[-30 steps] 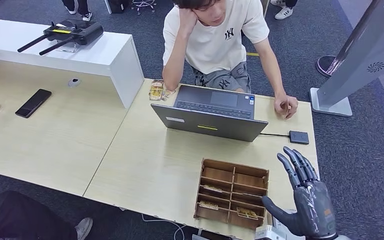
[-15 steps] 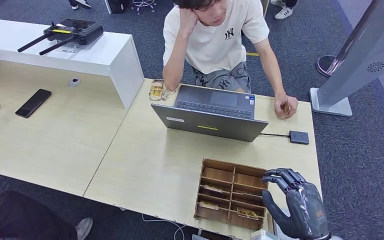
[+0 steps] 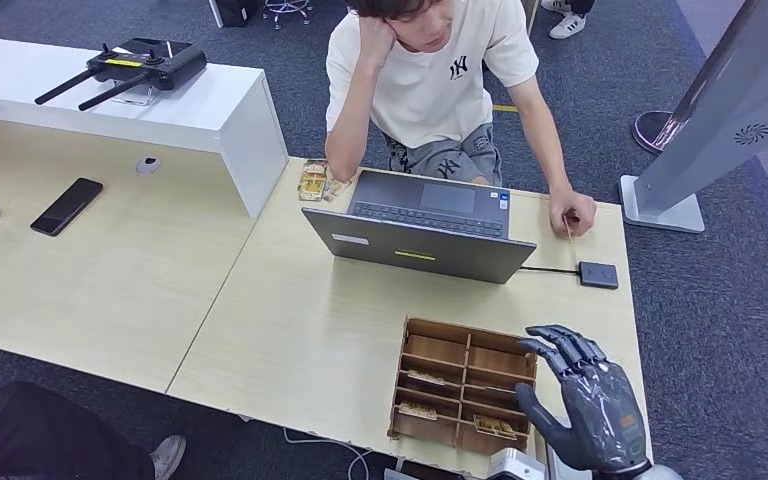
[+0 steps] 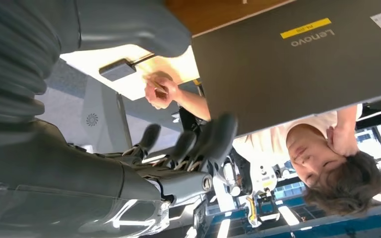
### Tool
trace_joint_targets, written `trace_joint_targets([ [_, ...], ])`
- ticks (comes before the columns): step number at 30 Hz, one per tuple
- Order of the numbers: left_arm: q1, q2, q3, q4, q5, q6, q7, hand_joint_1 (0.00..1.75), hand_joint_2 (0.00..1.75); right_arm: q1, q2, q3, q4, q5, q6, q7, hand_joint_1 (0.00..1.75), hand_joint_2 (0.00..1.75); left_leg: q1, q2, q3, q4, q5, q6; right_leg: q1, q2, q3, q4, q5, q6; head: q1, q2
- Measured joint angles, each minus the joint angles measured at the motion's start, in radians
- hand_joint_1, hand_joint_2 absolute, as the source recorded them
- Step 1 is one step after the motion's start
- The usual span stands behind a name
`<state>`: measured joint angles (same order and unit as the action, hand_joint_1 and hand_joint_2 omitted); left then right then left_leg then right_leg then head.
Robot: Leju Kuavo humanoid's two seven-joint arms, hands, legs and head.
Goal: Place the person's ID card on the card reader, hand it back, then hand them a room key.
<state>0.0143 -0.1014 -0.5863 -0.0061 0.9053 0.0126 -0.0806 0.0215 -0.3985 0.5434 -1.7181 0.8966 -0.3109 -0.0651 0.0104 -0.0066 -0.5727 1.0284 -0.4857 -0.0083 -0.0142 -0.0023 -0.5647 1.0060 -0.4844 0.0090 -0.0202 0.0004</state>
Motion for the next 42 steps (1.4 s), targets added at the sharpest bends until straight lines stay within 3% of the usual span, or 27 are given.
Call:
trace_joint_targets([
  [2, 0.000, 0.000, 0.000, 0.000, 0.000, 0.000, 0.004, 0.00, 0.00, -0.002, -0.006, 0.008, 0.008, 0.018, -0.003, 0.014, 1.27, 1.75, 0.000, 0.000, 0.000, 0.000, 0.000, 0.000, 0.000, 0.000, 0.000, 0.000, 0.000, 0.000, 0.000, 0.000],
  [7, -0.001, 0.000, 0.000, 0.000, -0.001, 0.000, 0.008, 0.00, 0.00, -0.001, -0.011, 0.014, 0.012, 0.025, -0.003, 0.027, 1.28, 1.75, 0.000, 0.000, 0.000, 0.000, 0.000, 0.000, 0.000, 0.000, 0.000, 0.000, 0.000, 0.000, 0.000, 0.000],
  [13, -0.001, 0.001, 0.000, 0.000, -0.001, 0.000, 0.011, 0.00, 0.00, 0.001, -0.011, 0.022, 0.012, 0.025, 0.003, 0.037, 1.14, 1.75, 0.000, 0.000, 0.000, 0.000, 0.000, 0.000, 0.000, 0.000, 0.000, 0.000, 0.000, 0.000, 0.000, 0.000],
  [17, -0.001, 0.001, 0.000, 0.000, -0.002, 0.000, 0.014, 0.00, 0.00, 0.001, -0.011, 0.031, 0.019, 0.024, 0.007, 0.041, 0.91, 1.75, 0.000, 0.000, 0.000, 0.000, 0.000, 0.000, 0.000, 0.000, 0.000, 0.000, 0.000, 0.000, 0.000, 0.000],
  [21, -0.001, 0.001, 0.000, 0.000, -0.002, 0.001, 0.015, 0.00, 0.00, 0.001, -0.011, 0.036, 0.028, 0.024, 0.013, 0.042, 1.04, 1.75, 0.000, 0.000, 0.000, 0.000, 0.000, 0.000, 0.000, 0.000, 0.000, 0.000, 0.000, 0.000, 0.000, 0.000],
  [32, -0.002, 0.001, 0.006, 0.000, -0.002, 0.002, 0.023, 0.00, 0.00, 0.004, -0.012, 0.049, 0.045, 0.029, 0.017, 0.056, 0.94, 1.75, 0.000, 0.000, 0.000, 0.000, 0.000, 0.000, 0.000, 0.000, 0.000, 0.000, 0.000, 0.000, 0.000, 0.000],
  [42, -0.002, 0.003, 0.009, 0.000, -0.002, 0.003, 0.027, 0.00, 0.00, 0.004, -0.012, 0.057, 0.057, 0.033, 0.019, 0.060, 0.74, 1.75, 0.000, 0.000, 0.000, 0.000, 0.000, 0.000, 0.000, 0.000, 0.000, 0.000, 0.000, 0.000, 0.000, 0.000],
])
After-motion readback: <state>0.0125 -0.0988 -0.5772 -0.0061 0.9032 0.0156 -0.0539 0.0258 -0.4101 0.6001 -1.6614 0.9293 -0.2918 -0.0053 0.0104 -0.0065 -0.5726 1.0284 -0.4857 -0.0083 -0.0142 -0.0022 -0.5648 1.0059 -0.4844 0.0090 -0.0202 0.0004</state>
